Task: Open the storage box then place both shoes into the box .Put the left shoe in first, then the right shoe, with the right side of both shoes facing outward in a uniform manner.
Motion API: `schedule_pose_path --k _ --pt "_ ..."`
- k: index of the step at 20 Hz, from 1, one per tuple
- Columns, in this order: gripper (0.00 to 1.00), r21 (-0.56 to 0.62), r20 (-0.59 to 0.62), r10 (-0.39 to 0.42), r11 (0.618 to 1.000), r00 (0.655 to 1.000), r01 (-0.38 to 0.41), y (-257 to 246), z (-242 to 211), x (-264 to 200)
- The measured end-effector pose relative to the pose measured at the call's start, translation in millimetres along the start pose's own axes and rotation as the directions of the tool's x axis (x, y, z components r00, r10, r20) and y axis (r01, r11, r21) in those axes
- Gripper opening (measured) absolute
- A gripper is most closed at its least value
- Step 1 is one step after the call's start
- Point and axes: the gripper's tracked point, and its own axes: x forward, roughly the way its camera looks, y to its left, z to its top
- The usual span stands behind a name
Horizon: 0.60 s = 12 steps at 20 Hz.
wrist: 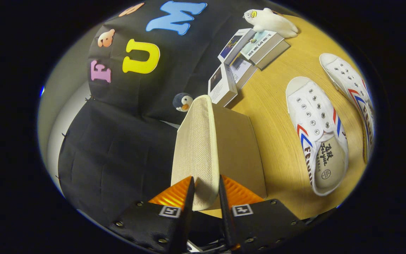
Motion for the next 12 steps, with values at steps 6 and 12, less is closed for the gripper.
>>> schedule_pose_path --k 6,12 --pt "0.05 -0.049 -0.046 0.066 0.996 0.997 -0.069 21 -8 -10" --pt "0.04 -0.06 -0.037 0.136 0.989 0.99 -0.138 70 2 -18"
